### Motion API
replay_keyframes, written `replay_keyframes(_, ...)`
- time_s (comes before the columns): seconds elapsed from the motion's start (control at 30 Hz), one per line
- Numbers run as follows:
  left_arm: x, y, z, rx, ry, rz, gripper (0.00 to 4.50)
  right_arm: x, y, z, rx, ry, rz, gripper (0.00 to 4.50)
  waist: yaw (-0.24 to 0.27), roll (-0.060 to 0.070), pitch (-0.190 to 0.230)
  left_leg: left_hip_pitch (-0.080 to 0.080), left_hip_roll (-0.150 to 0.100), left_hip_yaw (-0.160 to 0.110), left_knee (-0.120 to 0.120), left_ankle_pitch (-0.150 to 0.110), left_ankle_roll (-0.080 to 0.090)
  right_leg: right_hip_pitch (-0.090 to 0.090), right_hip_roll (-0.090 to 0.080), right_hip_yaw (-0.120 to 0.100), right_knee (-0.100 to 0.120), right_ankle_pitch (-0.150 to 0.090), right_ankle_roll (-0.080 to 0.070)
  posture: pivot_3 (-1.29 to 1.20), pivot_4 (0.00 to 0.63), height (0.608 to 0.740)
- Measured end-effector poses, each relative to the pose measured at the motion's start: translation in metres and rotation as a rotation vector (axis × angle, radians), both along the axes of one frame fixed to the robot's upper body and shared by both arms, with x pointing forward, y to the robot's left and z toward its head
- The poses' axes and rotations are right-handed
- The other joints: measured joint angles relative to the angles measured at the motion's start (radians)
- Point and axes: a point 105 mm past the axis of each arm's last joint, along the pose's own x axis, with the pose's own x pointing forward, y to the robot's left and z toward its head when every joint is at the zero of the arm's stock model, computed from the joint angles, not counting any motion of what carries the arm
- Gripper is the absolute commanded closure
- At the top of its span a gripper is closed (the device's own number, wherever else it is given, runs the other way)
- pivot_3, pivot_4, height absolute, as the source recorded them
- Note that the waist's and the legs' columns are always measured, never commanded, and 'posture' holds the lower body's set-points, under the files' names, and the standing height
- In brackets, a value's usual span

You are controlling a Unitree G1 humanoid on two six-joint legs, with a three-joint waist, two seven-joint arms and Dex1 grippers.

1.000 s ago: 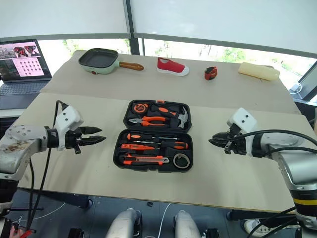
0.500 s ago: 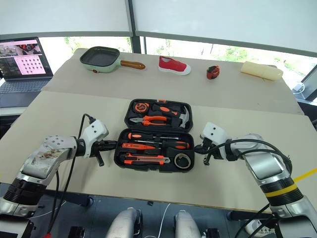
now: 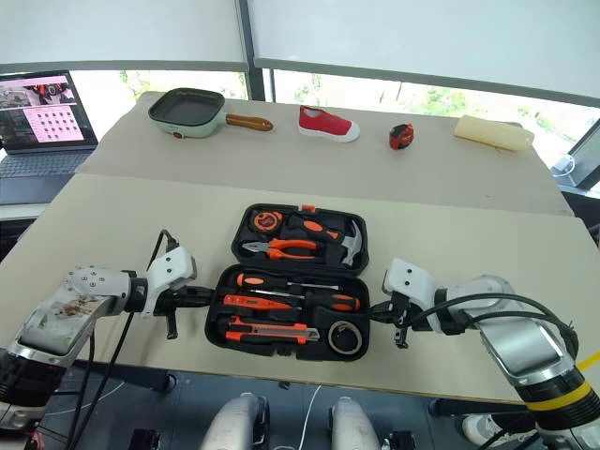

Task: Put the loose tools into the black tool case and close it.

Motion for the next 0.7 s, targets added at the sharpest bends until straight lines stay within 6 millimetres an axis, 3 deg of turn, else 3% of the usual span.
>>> replay_keyframes(0.17,-0.003,-0.001,0.001,-0.002,-0.004,-0.009,4.45,-0.005,-0.006,-0.003,-0.011,-0.018,-0.043,4.50,0.003,0.000,0.000,0.000,0.000,0.000,0.000,0.000,0.000,0.000,0.000,0.000,0.000,0.000,0.000,0.00,0.150,0.740)
replay_keyframes(0.23,-0.005,0.003,0.000,-0.004,0.006,0.003,3.92,-0.007,-0.015,-0.003,-0.026,-0.021,-0.074,3.91,0.003,0.000,0.000,0.000,0.000,0.000,0.000,0.000,0.000,0.000,0.000,0.000,0.000,0.000,0.000,0.00,0.150,0.740)
replay_keyframes(0.3,-0.005,0.014,0.002,-0.006,0.024,0.043,3.35,-0.007,-0.037,0.003,-0.054,-0.032,-0.150,3.35,0.002,0.000,0.000,0.000,0.000,0.000,0.000,0.000,0.000,0.000,0.000,0.000,0.000,0.000,0.000,0.00,0.150,0.740)
replay_keyframes(0.37,0.005,0.036,0.008,-0.040,0.060,0.183,2.50,-0.004,-0.059,0.019,-0.045,-0.046,-0.250,2.57,0.001,0.000,0.000,0.002,0.000,0.000,0.000,0.001,0.000,0.000,0.000,0.000,0.003,0.000,0.000,0.00,0.150,0.740)
replay_keyframes(0.43,0.018,0.048,0.020,-0.117,0.104,0.317,1.82,0.002,-0.068,0.032,0.022,-0.040,-0.328,1.97,-0.001,-0.001,0.000,0.002,0.001,-0.002,0.000,0.002,0.000,0.000,0.001,0.000,0.004,0.001,-0.001,0.00,0.150,0.740)
replay_keyframes(0.53,0.030,0.043,0.039,-0.233,0.165,0.402,0.72,0.012,-0.062,0.047,0.148,-0.026,-0.383,0.89,-0.005,-0.001,0.000,0.003,0.000,-0.002,0.000,0.002,0.000,0.002,0.001,0.000,0.004,0.001,-0.001,0.00,0.150,0.740)
replay_keyframes(0.57,0.038,0.036,0.044,-0.312,0.240,0.455,0.71,0.027,-0.056,0.055,0.245,-0.013,-0.440,0.67,-0.008,-0.002,0.000,0.004,0.000,-0.002,0.002,0.002,-0.001,0.002,0.001,0.000,0.005,0.001,-0.001,0.00,0.150,0.740)
replay_keyframes(0.7,0.058,0.003,0.055,-0.415,0.383,0.520,0.71,0.062,-0.033,0.076,0.428,0.036,-0.547,0.67,-0.011,-0.002,0.000,0.002,-0.001,-0.004,0.003,0.004,0.000,0.001,0.002,0.000,0.006,0.002,-0.001,0.00,0.150,0.740)
